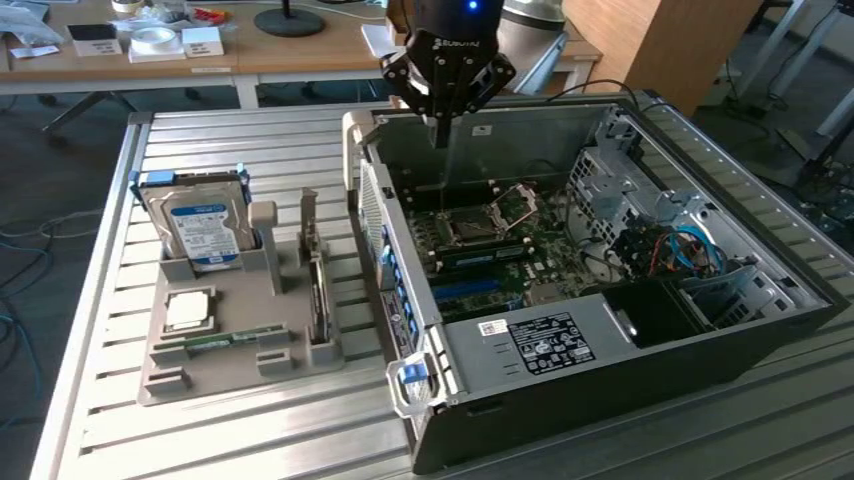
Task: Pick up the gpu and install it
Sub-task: 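Reach for the gpu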
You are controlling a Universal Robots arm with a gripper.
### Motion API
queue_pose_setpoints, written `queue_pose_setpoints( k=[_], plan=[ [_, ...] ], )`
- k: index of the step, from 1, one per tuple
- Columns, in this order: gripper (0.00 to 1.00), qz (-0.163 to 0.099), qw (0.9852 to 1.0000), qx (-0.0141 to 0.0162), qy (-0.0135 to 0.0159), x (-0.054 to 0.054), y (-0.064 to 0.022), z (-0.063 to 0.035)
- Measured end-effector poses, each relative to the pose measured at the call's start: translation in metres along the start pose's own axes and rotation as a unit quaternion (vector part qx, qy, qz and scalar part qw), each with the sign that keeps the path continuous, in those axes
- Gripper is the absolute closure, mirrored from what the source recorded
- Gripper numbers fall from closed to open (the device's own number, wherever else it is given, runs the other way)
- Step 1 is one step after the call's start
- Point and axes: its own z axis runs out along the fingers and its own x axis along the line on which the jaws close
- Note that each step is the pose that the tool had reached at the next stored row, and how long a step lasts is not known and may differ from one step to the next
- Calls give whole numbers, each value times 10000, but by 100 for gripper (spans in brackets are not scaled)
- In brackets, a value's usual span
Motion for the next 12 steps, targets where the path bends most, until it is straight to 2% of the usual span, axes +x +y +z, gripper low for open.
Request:
queue_pose_setpoints(
  k=[12],
  plan=[
    [89,0,10000,0,0,166,-11,-5]
  ],
)
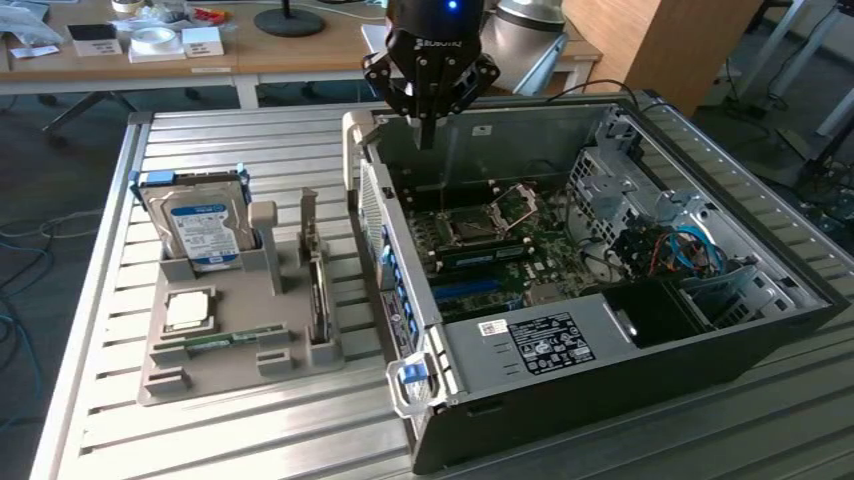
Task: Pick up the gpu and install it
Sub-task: 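Reach for the gpu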
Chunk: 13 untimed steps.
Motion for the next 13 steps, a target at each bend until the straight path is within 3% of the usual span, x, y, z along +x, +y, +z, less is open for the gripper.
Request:
queue_pose_setpoints(
  k=[13],
  plan=[
    [89,0,10000,0,0,216,-12,-5]
  ],
)
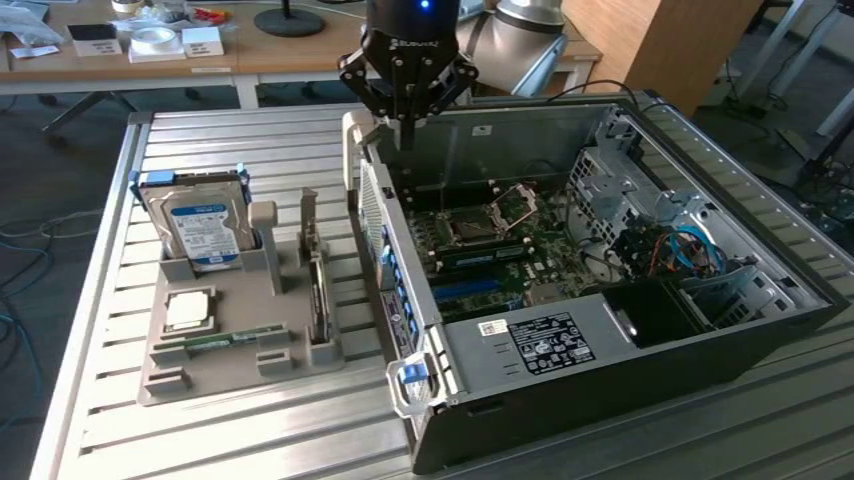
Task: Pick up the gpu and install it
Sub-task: 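Reach for the gpu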
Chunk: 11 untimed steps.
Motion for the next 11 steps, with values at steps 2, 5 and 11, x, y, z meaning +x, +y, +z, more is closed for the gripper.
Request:
queue_pose_setpoints(
  k=[2,5,11],
  plan=[
    [89,0,10000,0,0,40,-2,-1],
    [89,0,10000,0,0,105,-6,-3],
    [89,1,10000,0,0,245,-11,-6]
  ],
)
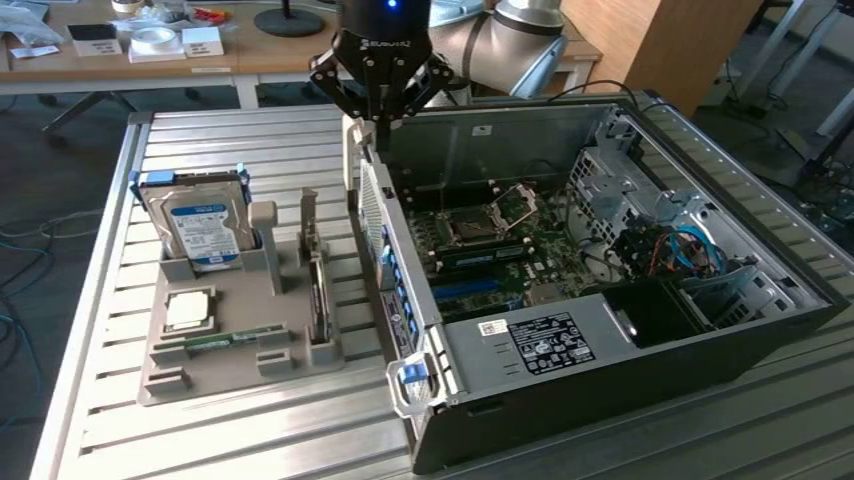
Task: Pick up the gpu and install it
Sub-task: 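Reach for the gpu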
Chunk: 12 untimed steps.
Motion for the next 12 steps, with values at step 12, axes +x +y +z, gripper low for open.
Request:
queue_pose_setpoints(
  k=[12],
  plan=[
    [89,0,10000,0,0,192,-9,-4]
  ],
)
